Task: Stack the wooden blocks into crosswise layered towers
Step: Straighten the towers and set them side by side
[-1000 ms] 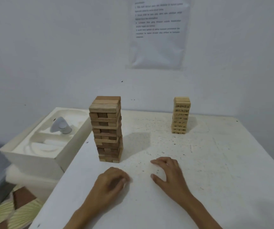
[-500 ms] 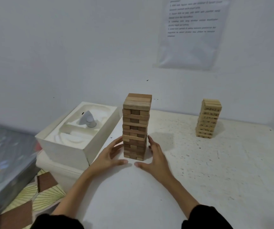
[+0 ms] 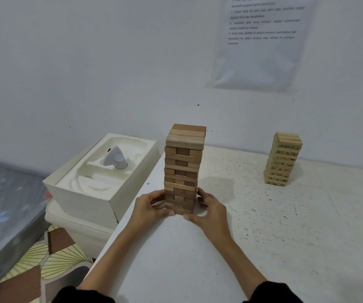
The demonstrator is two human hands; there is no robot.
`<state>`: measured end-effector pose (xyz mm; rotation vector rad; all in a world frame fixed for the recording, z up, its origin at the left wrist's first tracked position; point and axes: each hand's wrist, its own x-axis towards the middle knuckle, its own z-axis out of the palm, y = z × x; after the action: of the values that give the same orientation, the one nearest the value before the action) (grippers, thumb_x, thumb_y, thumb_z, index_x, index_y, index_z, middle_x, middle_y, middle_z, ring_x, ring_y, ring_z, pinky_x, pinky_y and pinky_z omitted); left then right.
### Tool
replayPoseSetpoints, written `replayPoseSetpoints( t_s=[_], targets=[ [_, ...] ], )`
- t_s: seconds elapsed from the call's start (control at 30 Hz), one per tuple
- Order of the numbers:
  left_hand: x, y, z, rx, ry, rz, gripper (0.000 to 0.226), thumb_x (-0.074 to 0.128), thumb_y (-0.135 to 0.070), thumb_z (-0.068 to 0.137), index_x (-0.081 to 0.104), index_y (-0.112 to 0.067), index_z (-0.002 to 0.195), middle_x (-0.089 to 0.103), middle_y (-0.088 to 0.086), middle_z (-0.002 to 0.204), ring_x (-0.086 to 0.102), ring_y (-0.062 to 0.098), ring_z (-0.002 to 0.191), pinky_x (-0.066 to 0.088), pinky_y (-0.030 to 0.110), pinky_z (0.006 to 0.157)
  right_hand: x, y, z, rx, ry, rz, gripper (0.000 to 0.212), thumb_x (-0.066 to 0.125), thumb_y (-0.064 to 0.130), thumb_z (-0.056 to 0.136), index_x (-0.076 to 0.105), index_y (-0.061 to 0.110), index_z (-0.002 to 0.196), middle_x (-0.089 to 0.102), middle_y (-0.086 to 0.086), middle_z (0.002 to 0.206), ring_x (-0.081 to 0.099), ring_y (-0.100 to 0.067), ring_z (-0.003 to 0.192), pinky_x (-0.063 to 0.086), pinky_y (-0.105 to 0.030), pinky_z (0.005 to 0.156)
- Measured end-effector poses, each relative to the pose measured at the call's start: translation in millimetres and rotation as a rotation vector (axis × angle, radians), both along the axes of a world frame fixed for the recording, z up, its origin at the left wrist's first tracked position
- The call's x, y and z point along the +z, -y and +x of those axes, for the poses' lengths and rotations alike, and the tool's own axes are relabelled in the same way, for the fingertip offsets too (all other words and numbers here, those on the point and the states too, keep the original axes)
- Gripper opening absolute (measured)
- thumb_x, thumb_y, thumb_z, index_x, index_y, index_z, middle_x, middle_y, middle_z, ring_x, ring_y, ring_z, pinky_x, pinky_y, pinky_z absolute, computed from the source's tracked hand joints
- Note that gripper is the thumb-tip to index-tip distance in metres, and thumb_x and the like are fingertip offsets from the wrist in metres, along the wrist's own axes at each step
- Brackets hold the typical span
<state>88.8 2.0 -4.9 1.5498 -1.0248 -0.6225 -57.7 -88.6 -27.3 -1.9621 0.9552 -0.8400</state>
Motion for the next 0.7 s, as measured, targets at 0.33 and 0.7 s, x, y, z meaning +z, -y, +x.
replayPoseSetpoints(
  t_s=[0.33,0.7],
  targets=[
    [-0.1,20.5,-9.9,-0.003,0.046,0.009,0.048,0.075,0.014,0.065,0.068,-0.021,0.098,0.070,-0.026,0.081,0.066,-0.004,0.086,0.047,0.006,0.068,5.8,8.4,-7.3,-0.037,0.119,0.092,0.074,0.082,0.002,0.064,0.051,0.008,0.131,0.062,-0.007,0.119,0.063,-0.020,0.098,0.055,-0.032,0.084],
    [-3.4,65.5,-35.8,-0.012,-0.006,-0.027,0.053,0.073,0.014,0.064,0.070,-0.022,0.102,0.073,-0.016,0.091,0.066,-0.001,0.090,0.048,0.008,0.068,7.6,42.2,-28.8,-0.137,0.171,0.137,0.067,0.078,-0.006,0.065,0.056,0.008,0.127,0.062,-0.005,0.113,0.061,-0.015,0.099,0.055,-0.025,0.080]
  ],
)
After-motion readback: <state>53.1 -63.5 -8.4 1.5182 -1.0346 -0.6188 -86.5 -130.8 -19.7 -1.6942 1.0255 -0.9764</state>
